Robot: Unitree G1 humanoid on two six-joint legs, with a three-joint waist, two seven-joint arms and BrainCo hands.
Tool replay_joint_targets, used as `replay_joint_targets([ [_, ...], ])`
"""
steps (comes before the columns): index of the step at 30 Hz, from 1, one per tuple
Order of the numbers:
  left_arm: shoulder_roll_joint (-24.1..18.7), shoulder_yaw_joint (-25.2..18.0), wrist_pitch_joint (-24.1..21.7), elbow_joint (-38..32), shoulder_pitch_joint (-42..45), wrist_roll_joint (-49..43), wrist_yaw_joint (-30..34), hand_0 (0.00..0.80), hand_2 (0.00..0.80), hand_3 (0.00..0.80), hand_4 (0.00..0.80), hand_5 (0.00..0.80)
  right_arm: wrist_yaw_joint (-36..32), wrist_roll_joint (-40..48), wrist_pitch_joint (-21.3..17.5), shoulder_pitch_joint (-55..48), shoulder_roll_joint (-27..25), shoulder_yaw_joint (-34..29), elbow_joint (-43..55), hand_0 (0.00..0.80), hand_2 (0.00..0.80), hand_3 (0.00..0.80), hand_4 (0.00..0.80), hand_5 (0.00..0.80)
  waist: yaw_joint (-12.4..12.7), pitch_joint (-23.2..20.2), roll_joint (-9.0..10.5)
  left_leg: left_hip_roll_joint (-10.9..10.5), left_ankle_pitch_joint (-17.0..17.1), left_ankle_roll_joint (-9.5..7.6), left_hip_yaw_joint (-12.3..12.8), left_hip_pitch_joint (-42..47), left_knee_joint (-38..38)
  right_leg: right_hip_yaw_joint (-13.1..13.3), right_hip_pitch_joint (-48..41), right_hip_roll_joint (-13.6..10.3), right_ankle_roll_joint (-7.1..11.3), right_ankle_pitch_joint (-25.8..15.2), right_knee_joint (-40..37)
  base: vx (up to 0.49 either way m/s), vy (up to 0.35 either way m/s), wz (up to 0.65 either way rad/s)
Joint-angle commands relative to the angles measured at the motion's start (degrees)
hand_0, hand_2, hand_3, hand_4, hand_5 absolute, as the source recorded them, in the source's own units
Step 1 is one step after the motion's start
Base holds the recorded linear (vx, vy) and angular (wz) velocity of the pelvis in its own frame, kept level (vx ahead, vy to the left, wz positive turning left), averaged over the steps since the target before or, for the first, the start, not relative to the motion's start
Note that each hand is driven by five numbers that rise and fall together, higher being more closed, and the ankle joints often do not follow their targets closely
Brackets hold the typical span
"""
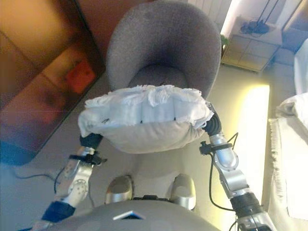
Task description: Pick up the cushion and take it to the sofa
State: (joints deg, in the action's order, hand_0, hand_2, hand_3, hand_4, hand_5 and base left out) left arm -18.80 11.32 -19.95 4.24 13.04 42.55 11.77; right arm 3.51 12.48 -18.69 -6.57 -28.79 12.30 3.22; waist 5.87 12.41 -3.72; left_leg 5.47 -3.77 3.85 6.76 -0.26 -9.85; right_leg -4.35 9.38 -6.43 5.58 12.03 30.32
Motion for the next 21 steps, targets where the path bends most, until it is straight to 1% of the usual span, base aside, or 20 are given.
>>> replay_joint_targets([
  [1, -0.3, 0.7, -4.5, -7.6, -4.4, 2.3, 1.7, 0.800, 0.800, 0.800, 0.800, 0.800, -2.3, 1.0, -6.6, 4.9, 2.7, 2.5, 9.5, 0.800, 0.800, 0.800, 0.800, 0.800, 0.4, -1.0, 2.42, 2.0, 15.4, 2.76, -0.9, -9.2, 8.0, -1.1, -25.4, 3.2, -1.59, -1.9, -26.0, 0.482, 0.095, -0.69],
  [2, -0.2, 1.0, -4.9, -7.7, -4.1, 2.1, 1.4, 0.800, 0.800, 0.800, 0.800, 0.800, -2.7, 1.2, -6.8, 4.4, 2.7, 2.5, 9.5, 0.800, 0.800, 0.800, 0.800, 0.800, 1.0, -1.1, 2.45, 2.0, 17.3, 3.18, -1.4, -9.6, 10.2, -0.4, -26.8, 3.1, -1.56, -0.9, -26.3, 0.526, 0.104, 0.02],
  [3, 0.0, 1.3, -5.5, -7.9, -3.4, 1.9, 1.2, 0.800, 0.800, 0.800, 0.800, 0.800, -3.5, 1.6, -7.2, 3.7, 2.4, 2.5, 9.6, 0.800, 0.800, 0.800, 0.800, 0.800, 1.7, -1.3, 2.25, 2.6, 19.9, 3.87, -2.4, -11.0, 11.3, 0.7, -28.6, 3.2, -1.60, 0.6, -26.6, 0.526, 0.113, 0.25],
  [4, 0.2, 1.4, -6.0, -8.0, -3.0, 1.7, 1.2, 0.800, 0.800, 0.800, 0.800, 0.800, -3.9, 2.0, -7.6, 3.4, 2.2, 2.5, 9.7, 0.800, 0.800, 0.800, 0.800, 0.800, 2.3, -1.5, 2.09, 3.4, 21.0, 4.35, -3.0, -12.2, 11.7, 1.4, -29.7, 3.1, -1.51, 1.9, -26.7, 0.541, 0.130, -0.03],
  [6, 0.3, 1.6, -6.6, -8.0, -2.7, 1.5, 1.3, 0.800, 0.800, 0.800, 0.800, 0.800, -4.2, 2.3, -7.8, 3.3, 2.0, 2.5, 9.8, 0.800, 0.800, 0.800, 0.800, 0.800, 2.9, -1.7, 2.17, 4.2, 21.7, 4.78, -3.4, -13.2, 11.9, 2.0, -30.8, 2.4, -1.19, 4.0, -26.0, 0.447, 0.144, -0.32],
  [7, 0.0, 1.0, -6.8, -7.6, -2.9, 1.6, 1.8, 0.800, 0.800, 0.800, 0.800, 0.800, -4.4, 3.3, -7.5, 3.9, 1.4, 2.1, 9.9, 0.800, 0.800, 0.800, 0.800, 0.800, 3.0, -2.0, 2.10, 5.5, 21.4, 5.03, -2.4, -14.6, 9.9, 2.0, -31.7, 1.4, -0.55, 5.4, -25.3, 0.488, 0.198, -0.09],
  [8, -0.2, 0.7, -6.6, -7.4, -3.3, 1.8, 2.1, 0.800, 0.800, 0.800, 0.800, 0.800, -4.7, 3.9, -7.3, 4.2, 1.1, 1.7, 10.1, 0.800, 0.800, 0.800, 0.800, 0.800, 3.0, -2.3, 2.41, 5.9, 19.6, 4.82, -1.3, -15.0, 9.0, 1.4, -32.2, 0.0, 0.26, 6.2, -24.5, 0.598, 0.261, -0.07],
  [9, -0.5, 0.4, -6.0, -7.3, -3.7, 2.0, 2.1, 0.800, 0.800, 0.800, 0.800, 0.800, -4.9, 4.6, -7.1, 4.2, 1.1, 1.2, 10.2, 0.800, 0.800, 0.800, 0.800, 0.800, 3.1, -2.9, 2.92, 5.8, 17.0, 4.04, -0.5, -14.8, 8.4, 0.9, -32.6, -1.6, 1.33, 6.1, -23.6, 0.472, 0.217, -0.19],
  [10, -0.8, 0.2, -5.6, -7.3, -3.8, 2.2, 1.9, 0.800, 0.800, 0.800, 0.800, 0.800, -5.3, 5.1, -6.8, 4.0, 1.2, 0.8, 10.4, 0.800, 0.800, 0.800, 0.800, 0.800, 3.1, -3.3, 3.28, 5.5, 15.8, 3.52, -0.4, -14.8, 7.9, 0.9, -32.7, -2.6, 2.01, 5.6, -22.7, 0.526, 0.261, -0.44],
  [11, -1.4, -0.1, -4.8, -7.3, -4.0, 2.7, 2.1, 0.800, 0.800, 0.800, 0.800, 0.800, -5.9, 6.1, -6.2, 3.2, 1.4, -0.2, 10.9, 0.800, 0.800, 0.800, 0.800, 0.800, 3.2, -4.2, 3.96, 4.4, 13.8, 2.28, -0.6, -15.5, 5.6, 1.0, -33.0, -4.2, 3.31, 4.1, -20.7, 0.494, 0.260, -0.62],
  [12, -1.7, -0.2, -4.2, -7.2, -4.3, 2.9, 2.6, 0.800, 0.800, 0.800, 0.800, 0.800, -6.1, 6.4, -5.7, 2.6, 1.9, -0.8, 11.4, 0.800, 0.800, 0.800, 0.800, 0.800, 3.2, -5.1, 4.57, 3.2, 11.7, 0.73, -0.2, -16.3, 3.1, 1.0, -33.0, -5.5, 4.10, 1.8, -18.3, 0.534, 0.289, -0.72],
  [13, -1.7, -0.1, -4.0, -6.9, -4.3, 2.3, 3.1, 0.800, 0.800, 0.800, 0.800, 0.800, -6.0, 6.0, -5.5, 2.2, 2.6, -0.9, 11.4, 0.800, 0.800, 0.800, 0.800, 0.800, 3.6, -5.9, 5.31, 1.8, 9.9, -0.79, -0.3, -16.8, 1.7, 1.4, -32.8, -6.8, 4.90, -2.2, -15.5, 0.398, 0.220, -0.50],
  [14, -1.7, 0.0, -3.8, -7.0, -4.4, 1.8, 3.0, 0.800, 0.800, 0.800, 0.800, 0.800, -5.8, 5.8, -5.5, 2.0, 3.0, -0.9, 11.4, 0.800, 0.800, 0.800, 0.800, 0.800, 3.9, -6.4, 5.72, 1.0, 9.2, -1.58, -0.4, -16.7, 1.4, 1.5, -32.6, -7.6, 5.35, -5.5, -13.2, 0.426, 0.228, -0.19],
  [15, -1.9, 0.5, -3.6, -7.3, -4.6, 1.1, 2.8, 0.800, 0.800, 0.800, 0.800, 0.800, -4.8, 5.0, -5.6, 1.9, 3.8, -0.6, 11.6, 0.800, 0.800, 0.800, 0.800, 0.800, 4.3, -7.2, 6.04, -0.3, 8.3, -2.80, -0.7, -15.6, 1.5, 1.4, -31.5, -8.4, 5.94, -10.6, -8.7, 0.454, 0.236, 0.09],
  [16, -2.2, 1.0, -3.7, -7.1, -5.0, 0.8, 2.7, 0.800, 0.800, 0.800, 0.800, 0.800, -4.0, 4.1, -5.9, 1.9, 4.3, -0.1, 11.8, 0.800, 0.800, 0.800, 0.800, 0.800, 4.3, -7.6, 6.04, -1.2, 7.6, -3.54, -0.9, -14.7, 1.5, 1.3, -30.3, -8.8, 6.00, -13.0, -5.6, 0.498, 0.248, 0.14],
  [17, -2.5, 1.2, -3.8, -6.9, -5.6, 0.4, 2.6, 0.800, 0.800, 0.800, 0.800, 0.800, -3.5, 3.3, -6.1, 2.0, 4.7, 0.3, 11.7, 0.800, 0.800, 0.800, 0.800, 0.800, 4.2, -7.9, 5.97, -1.9, 7.1, -4.06, -1.3, -13.9, 1.8, 1.6, -28.9, -8.7, 5.79, -14.4, -3.2, 0.455, 0.210, 0.16],
  [18, -2.9, 1.3, -3.6, -6.8, -6.3, 0.2, 2.2, 0.800, 0.800, 0.800, 0.800, 0.800, -2.9, 2.7, -6.0, 2.4, 5.0, 0.8, 11.5, 0.800, 0.800, 0.800, 0.800, 0.800, 3.7, -8.0, 5.69, -2.7, 6.6, -4.58, -1.7, -12.6, 2.2, 2.1, -26.4, -7.8, 5.32, -15.4, -1.5, 0.418, 0.172, 0.27],
  [19, -3.1, 1.4, -3.3, -6.6, -6.9, 0.3, 1.8, 0.800, 0.800, 0.800, 0.800, 0.800, -2.2, 2.4, -5.8, 2.7, 5.2, 1.3, 11.2, 0.800, 0.800, 0.800, 0.800, 0.800, 2.9, -7.9, 5.53, -3.6, 6.2, -4.99, -2.4, -11.1, 2.9, 2.8, -23.4, -6.1, 4.88, -14.8, -1.3, 0.391, 0.137, 0.29],
  [20, -3.3, 1.5, -3.1, -6.5, -7.4, 0.7, 1.8, 0.800, 0.800, 0.800, 0.800, 0.800, -1.6, 2.2, -5.7, 2.9, 5.3, 1.6, 11.1, 0.800, 0.800, 0.800, 0.800, 0.800, 2.1, -7.7, 5.57, -4.3, 6.1, -5.16, -3.1, -10.2, 3.5, 2.9, -21.7, -4.6, 4.51, -13.6, -2.0, 0.357, 0.095, 0.37],
  [21, -3.6, 1.4, -2.7, -6.2, -8.3, 1.0, 2.1, 0.800, 0.800, 0.800, 0.800, 0.800, -0.8, 2.2, -5.5, 3.1, 5.3, 1.8, 10.9, 0.800, 0.800, 0.800, 0.800, 0.800, 1.1, -7.3, 5.58, -5.3, 6.0, -5.35, -4.0, -9.0, 4.2, 2.4, -19.4, -2.5, 3.91, -11.7, -4.2, 0.369, 0.060, 0.33],
])
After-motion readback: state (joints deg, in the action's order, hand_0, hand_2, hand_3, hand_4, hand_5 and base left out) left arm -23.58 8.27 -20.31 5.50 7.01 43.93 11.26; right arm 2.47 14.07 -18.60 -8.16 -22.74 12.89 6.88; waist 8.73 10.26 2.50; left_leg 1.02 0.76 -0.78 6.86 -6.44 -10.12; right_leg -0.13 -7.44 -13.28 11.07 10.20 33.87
